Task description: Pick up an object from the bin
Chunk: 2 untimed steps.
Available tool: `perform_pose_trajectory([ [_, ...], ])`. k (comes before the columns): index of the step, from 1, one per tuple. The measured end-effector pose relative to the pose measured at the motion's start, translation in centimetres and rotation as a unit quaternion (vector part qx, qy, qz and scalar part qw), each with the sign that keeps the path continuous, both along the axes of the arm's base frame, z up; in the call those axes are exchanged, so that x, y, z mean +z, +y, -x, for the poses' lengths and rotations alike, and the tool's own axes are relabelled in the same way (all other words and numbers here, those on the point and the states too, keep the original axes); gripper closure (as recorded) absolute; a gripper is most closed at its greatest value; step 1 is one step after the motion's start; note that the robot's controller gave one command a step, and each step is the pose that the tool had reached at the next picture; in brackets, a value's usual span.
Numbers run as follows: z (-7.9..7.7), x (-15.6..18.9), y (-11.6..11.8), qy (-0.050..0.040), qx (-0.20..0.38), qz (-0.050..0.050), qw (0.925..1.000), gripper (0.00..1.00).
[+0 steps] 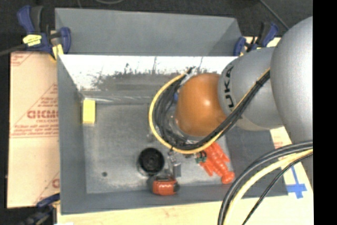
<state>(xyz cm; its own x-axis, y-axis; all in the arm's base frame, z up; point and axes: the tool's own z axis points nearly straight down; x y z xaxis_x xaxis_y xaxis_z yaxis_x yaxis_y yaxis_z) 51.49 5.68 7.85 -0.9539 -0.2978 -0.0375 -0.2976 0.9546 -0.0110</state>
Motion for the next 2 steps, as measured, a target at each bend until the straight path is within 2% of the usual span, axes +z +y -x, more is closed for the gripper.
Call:
perform_pose_trajectory([
  [1,1.18,0.04,0.35,-0.0015,-0.003,0.000,1.0000,0.00],
  [2,0.67,-0.07,0.55,0.0052,0.013,0.002,0.9999,0.00],
])
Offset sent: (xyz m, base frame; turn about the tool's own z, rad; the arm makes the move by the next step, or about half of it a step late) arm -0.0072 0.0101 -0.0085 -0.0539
